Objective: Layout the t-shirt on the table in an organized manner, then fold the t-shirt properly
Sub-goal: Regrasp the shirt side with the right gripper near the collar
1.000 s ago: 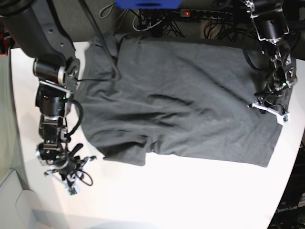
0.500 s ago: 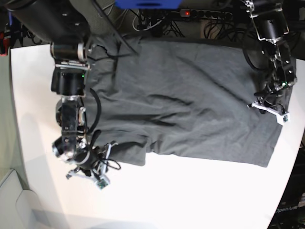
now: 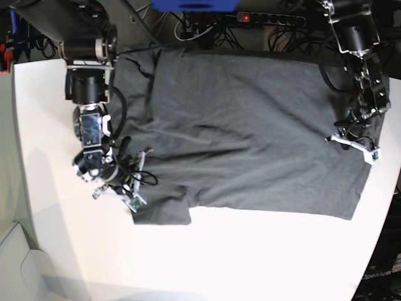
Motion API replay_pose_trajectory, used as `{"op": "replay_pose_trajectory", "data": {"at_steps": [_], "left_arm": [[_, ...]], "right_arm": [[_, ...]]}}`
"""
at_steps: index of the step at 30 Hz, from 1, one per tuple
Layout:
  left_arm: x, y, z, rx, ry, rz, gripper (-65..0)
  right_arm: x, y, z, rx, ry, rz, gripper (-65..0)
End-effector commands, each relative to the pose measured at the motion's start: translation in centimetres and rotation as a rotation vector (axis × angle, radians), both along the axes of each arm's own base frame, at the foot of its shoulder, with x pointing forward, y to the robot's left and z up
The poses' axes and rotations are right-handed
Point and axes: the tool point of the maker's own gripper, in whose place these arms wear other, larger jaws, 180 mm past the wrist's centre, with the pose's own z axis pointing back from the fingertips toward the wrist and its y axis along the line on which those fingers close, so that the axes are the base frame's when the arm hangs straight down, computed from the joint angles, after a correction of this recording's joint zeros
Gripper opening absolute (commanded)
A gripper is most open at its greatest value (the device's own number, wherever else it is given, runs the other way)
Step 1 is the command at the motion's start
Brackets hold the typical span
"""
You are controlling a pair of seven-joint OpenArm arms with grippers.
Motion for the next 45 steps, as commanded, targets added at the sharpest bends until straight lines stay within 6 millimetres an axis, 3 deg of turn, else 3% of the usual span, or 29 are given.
{"op": "replay_pose_trajectory", "data": {"at_steps": [1,4,13,19,22,27,32,36,39,45], "left_arm": [[-5.1,-1.0,-4.2,-0.042,0.270,0.001,-65.0],[-4.3,-1.2,-3.1,-0.036,0.252,-0.013,-65.0],[-0.8,-3.1,2.1,-0.026,0.165,-0.074,-65.0],[0.4,-3.8,5.9,0.012,0.110,-0.113,-65.0],[-0.3,-3.1,7.2,0.024,0.101,-0.096,-65.0],[-2.1,-0.5,8.3,0.038,0.099,-0.022,-65.0],[-3.9,0.8,6.9,0.039,0.144,0.019,-65.0],[-4.4,1.1,5.2,0.025,0.202,0.014,-65.0],[-4.8,1.0,4.3,0.011,0.228,0.014,-65.0],[-5.7,0.9,2.4,-0.021,0.277,0.026,-65.0]], "right_arm": [[0.4,-2.5,0.2,-0.084,0.009,-0.041,-58.1],[0.7,-4.0,0.4,-0.106,-0.007,-0.078,-58.1],[6.0,-3.4,3.5,-0.055,-0.056,-0.106,-58.1],[8.5,-5.3,9.1,-0.104,-0.203,-0.145,-58.2],[6.6,-5.7,9.8,-0.173,-0.183,-0.107,-58.2],[1.5,-7.6,9.5,-0.332,-0.099,-0.150,-58.2],[-3.8,-8.3,6.1,-0.387,0.011,-0.168,-58.3],[-6.7,-8.2,3.3,-0.387,0.087,-0.154,-58.3],[-7.8,-8.1,2.3,-0.386,0.115,-0.149,-58.3],[-7.7,-7.5,-0.8,-0.335,0.179,-0.121,-58.4]]}}
